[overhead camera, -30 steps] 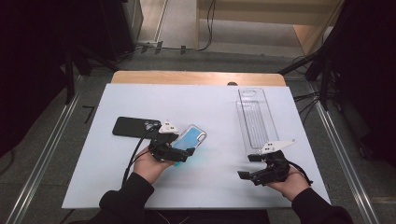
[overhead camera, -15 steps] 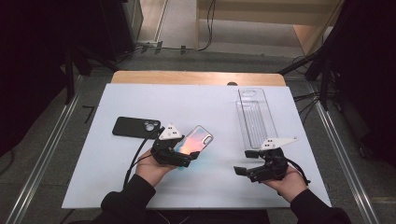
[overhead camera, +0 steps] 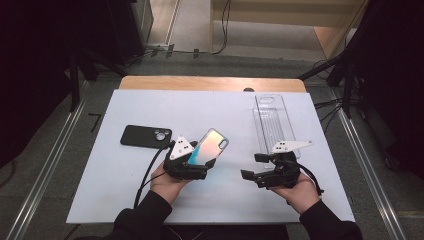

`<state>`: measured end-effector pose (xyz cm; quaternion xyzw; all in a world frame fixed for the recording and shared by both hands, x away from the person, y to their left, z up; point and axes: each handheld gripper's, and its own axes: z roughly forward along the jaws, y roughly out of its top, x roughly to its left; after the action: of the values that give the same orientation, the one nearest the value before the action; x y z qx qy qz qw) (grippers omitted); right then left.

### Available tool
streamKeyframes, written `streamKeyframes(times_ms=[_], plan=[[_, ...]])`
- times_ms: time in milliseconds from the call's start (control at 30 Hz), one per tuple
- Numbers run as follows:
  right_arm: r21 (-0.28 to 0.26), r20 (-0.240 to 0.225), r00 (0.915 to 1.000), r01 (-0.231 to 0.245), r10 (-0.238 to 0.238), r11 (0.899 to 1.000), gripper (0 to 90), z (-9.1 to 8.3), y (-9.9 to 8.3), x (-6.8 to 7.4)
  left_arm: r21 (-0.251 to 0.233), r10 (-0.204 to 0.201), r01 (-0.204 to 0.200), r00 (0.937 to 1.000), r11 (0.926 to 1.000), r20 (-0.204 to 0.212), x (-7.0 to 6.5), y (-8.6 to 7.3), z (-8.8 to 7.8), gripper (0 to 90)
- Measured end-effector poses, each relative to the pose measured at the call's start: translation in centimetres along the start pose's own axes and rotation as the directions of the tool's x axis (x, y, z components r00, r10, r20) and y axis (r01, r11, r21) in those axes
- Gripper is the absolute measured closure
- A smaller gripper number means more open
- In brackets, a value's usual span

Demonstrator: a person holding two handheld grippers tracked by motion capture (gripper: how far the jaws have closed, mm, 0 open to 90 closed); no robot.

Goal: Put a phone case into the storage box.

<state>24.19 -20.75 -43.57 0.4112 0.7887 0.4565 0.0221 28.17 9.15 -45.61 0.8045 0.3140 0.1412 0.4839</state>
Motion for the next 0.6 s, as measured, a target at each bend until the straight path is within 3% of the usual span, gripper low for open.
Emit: streamKeyframes(times_ms=[200, 367, 500, 600], plan=[[0.005, 0.007, 0.9999, -0.009, 0.009, 1.0, 15.0, 0.5, 1.6, 0.7, -0.036, -0.043, 0.042, 0.9989, 0.9985, -0.02, 0.0, -0.4, 0.1, 17.0], [-0.017, -0.021, 0.9988, -0.046, 0.045, 0.999, 15.0, 1.1, 2.9, 0.9, -0.064, -0.055, 0.054, 0.9982, 0.9965, -0.022, -0.3, -0.7, 0.3, 17.0], [-0.022, -0.025, 0.9986, -0.048, 0.047, 0.999, 15.0, 1.4, 3.8, 1.3, -0.083, -0.063, 0.061, 0.998, 0.9947, -0.012, -0.4, -1.0, 0.4, 17.0], [-0.026, -0.03, 0.9981, -0.054, 0.053, 0.998, 15.0, 1.7, 4.4, 1.5, -0.103, -0.068, 0.064, 0.9972, 0.9926, -0.03, -0.6, -1.1, 0.4, 17.0]])
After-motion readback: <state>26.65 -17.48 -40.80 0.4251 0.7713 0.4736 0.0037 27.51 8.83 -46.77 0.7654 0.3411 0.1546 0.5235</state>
